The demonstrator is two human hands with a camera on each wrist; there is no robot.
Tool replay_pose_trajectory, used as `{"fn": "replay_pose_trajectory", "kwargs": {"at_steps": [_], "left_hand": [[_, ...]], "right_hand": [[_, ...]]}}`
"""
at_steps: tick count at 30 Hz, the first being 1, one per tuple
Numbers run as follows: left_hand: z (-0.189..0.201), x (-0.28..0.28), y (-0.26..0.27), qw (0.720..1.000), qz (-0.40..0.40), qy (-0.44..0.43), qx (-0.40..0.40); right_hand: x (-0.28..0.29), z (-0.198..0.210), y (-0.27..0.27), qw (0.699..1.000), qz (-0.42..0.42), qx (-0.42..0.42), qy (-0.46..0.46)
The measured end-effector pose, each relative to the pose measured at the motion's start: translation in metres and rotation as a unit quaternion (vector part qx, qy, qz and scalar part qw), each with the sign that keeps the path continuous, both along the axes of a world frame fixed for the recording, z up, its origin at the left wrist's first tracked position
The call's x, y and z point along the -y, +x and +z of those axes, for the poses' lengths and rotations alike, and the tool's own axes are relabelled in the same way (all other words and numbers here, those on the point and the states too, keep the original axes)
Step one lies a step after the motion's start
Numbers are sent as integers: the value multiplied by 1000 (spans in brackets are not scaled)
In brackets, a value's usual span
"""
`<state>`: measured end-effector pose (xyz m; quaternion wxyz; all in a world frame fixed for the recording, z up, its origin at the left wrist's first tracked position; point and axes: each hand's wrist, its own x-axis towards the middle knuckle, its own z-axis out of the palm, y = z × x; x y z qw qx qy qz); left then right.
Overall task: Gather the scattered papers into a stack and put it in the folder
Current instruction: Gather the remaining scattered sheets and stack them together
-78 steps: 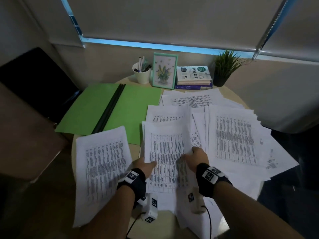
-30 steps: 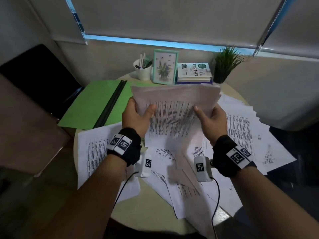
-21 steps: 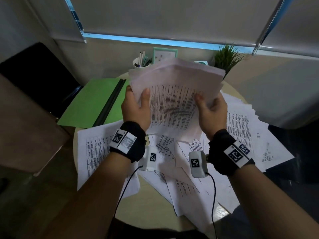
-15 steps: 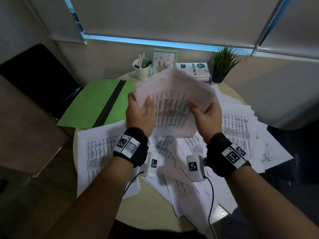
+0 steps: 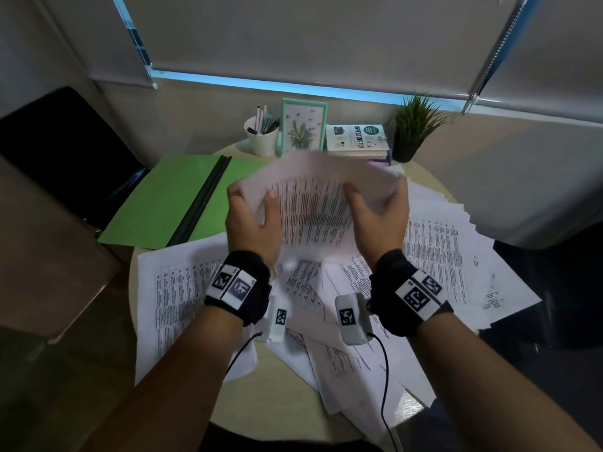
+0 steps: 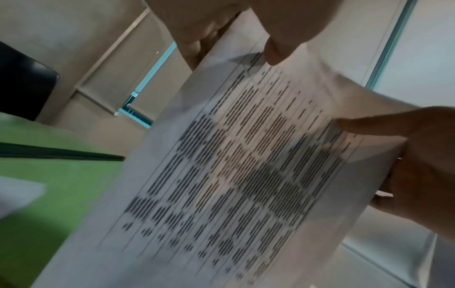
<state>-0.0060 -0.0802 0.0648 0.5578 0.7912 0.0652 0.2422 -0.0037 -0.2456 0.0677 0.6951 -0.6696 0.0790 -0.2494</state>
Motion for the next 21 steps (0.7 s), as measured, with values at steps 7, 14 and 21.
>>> {"fn": "replay_pose_trajectory", "kwargs": {"at_steps": [7, 14, 21], "left_hand": [[-9, 4, 1, 999, 12, 32, -23], [4, 15, 11, 999, 11, 8, 44], [-36, 4, 5, 987, -54, 72, -130]], "right_hand": [[0, -8, 5, 997, 14, -57, -51], [-2, 8, 3, 997, -15, 15, -68], [18, -52, -8, 980, 17, -140, -141]]}}
